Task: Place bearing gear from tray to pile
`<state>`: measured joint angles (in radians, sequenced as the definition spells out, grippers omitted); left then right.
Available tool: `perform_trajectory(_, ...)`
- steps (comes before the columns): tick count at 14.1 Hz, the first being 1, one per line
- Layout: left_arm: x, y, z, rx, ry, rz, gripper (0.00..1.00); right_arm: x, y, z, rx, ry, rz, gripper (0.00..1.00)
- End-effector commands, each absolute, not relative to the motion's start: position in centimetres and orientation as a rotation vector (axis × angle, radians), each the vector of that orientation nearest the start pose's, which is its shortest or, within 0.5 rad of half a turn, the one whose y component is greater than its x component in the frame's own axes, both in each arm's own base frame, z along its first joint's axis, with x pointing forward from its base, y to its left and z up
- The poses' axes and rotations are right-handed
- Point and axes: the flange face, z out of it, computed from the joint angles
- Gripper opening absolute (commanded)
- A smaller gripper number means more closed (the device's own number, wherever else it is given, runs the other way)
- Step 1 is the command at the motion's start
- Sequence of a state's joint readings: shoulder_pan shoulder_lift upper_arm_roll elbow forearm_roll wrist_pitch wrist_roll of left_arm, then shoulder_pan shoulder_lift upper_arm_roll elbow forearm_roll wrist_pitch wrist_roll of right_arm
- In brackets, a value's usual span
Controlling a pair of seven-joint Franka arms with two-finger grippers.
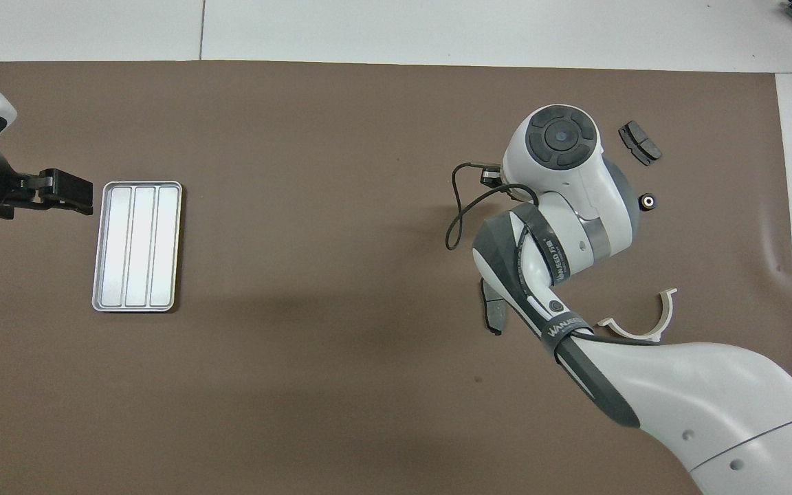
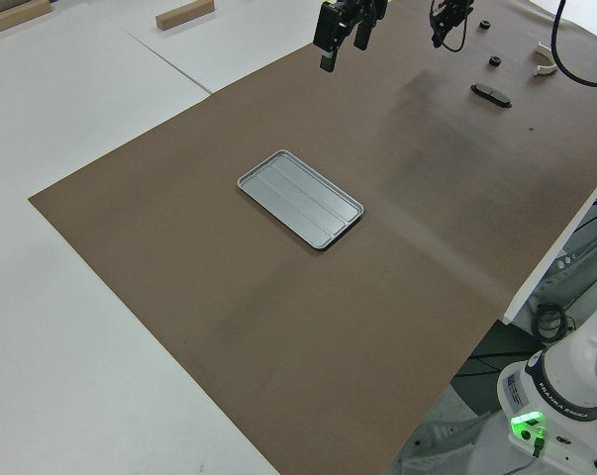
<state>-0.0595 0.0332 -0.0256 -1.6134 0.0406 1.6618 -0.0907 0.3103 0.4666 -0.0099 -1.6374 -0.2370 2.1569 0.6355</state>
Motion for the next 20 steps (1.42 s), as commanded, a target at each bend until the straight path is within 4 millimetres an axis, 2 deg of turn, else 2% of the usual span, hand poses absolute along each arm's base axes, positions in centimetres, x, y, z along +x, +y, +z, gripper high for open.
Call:
perform_trajectory(1, 56.2, -4.0, 59.5, -3.095, -0.007, -0.058, 1.0, 65.7, 15.9, 34.6, -3.407, 0.098, -0.258, 0.0)
perform_trajectory(3, 56.2, -4.0, 59.5, -3.095, -0.009, -0.058, 1.0, 66.2, 14.7, 33.4, -3.5, -0.015, -0.299, 0.0)
perform_trajectory(10, 56.2, -4.0, 59.5, -3.095, -0.006, -0.061, 1.0, 67.6, 10.5, 30.6, -3.573, -0.098, -0.343, 0.0)
perform_trajectory(12, 56.3, -4.0, 59.6, -3.096, -0.006, -0.07, 1.0, 67.8, 10.1, 30.1, -3.573, -0.094, -0.336, 0.0)
perform_trajectory(14, 56.3, -4.0, 59.5, -3.096, -0.006, -0.073, 1.0, 67.9, 9.6, 30.0, -3.572, -0.122, -0.326, 0.06)
perform_trajectory(17, 56.3, -4.0, 59.3, -3.096, -0.006, -0.068, 1.0, 68.0, 9.3, 29.9, -3.559, -0.157, -0.332, 0.27)
perform_trajectory(20, 56.3, -4.0, 59.3, -3.096, -0.006, -0.075, 1.0, 67.8, 9.5, 29.5, -3.551, -0.161, -0.306, 0.27)
